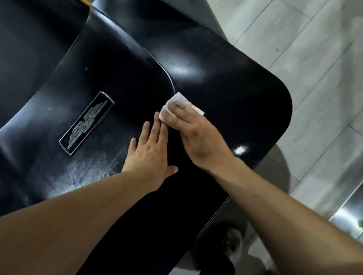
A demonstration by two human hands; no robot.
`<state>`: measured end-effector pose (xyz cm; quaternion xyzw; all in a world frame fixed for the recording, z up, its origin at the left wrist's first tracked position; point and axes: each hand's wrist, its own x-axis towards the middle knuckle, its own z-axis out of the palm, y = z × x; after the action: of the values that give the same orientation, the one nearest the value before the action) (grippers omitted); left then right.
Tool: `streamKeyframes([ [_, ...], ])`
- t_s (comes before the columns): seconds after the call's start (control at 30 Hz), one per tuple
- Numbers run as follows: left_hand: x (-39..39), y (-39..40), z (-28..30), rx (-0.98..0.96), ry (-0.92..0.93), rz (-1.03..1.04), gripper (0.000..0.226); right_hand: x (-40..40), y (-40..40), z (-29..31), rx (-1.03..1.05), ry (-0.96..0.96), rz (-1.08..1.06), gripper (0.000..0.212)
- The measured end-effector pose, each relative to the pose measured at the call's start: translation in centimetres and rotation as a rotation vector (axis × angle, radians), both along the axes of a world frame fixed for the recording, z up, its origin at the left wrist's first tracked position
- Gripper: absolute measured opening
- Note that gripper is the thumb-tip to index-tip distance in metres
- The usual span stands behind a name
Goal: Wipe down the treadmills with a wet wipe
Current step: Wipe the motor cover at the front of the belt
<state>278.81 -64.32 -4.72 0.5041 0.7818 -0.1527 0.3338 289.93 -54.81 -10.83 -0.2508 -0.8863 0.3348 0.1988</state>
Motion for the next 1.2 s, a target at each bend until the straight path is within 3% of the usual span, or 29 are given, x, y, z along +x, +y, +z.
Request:
streamKeyframes([
  [0.1,0.2,0.1,0.1,-0.011,-0.013,0.001,0.121,1.7,4.9,-0.8,0.052,0.029,-0.036,0.044],
  [0.2,0.3,0.0,0.3,-0.031,-0.025,0.011,0.122,5.5,10.3,-1.6,-0.097,-0.146,-0.455,0.049],
  [0.27,0.1,0.0,0.2,-0.034,-0.039,0.019,0.123,5.9,12.0,-1.9,-0.171,-0.273,-0.589,0.049],
  [0.33,0.0,0.0,0.1,-0.036,-0.053,0.020,0.124,3.8,11.9,-0.9,-0.145,-0.277,-0.520,0.049],
  [0.47,-0.2,0.1,0.1,-0.034,-0.061,0.023,0.125,-1.2,7.5,1.5,-0.134,-0.176,-0.006,0.047],
  [0.57,-0.1,0.1,0.0,-0.023,-0.061,0.020,0.125,-1.5,7.1,1.1,-0.063,-0.105,0.161,0.048],
  [0.63,-0.1,0.1,0.0,-0.017,-0.065,0.023,0.126,-0.7,9.4,0.3,-0.023,-0.098,0.129,0.051],
  [0.77,-0.1,-0.1,0.0,-0.003,-0.053,0.029,0.126,2.2,16.0,-1.5,-0.181,-0.324,-0.329,0.046],
  [0.87,0.4,0.2,0.3,0.028,-0.012,0.032,0.115,1.8,16.0,-1.2,-0.179,-0.372,-0.428,0.046],
  [0.97,0.7,0.6,0.5,0.130,0.010,0.087,0.097,-1.6,11.8,0.1,-0.156,-0.170,-0.186,0.049],
  [1.07,-0.2,0.9,0.4,0.290,0.028,0.119,0.088,-3.3,10.5,0.3,-0.169,-0.169,0.124,0.054],
  [1.13,-0.9,1.1,0.0,0.342,0.033,0.118,0.080,-3.3,12.2,0.0,-0.175,-0.179,0.133,0.055],
  [1.2,-1.7,1.6,-0.5,0.359,0.040,0.121,0.079,-3.1,14.8,-0.4,-0.205,-0.212,-0.037,0.052],
])
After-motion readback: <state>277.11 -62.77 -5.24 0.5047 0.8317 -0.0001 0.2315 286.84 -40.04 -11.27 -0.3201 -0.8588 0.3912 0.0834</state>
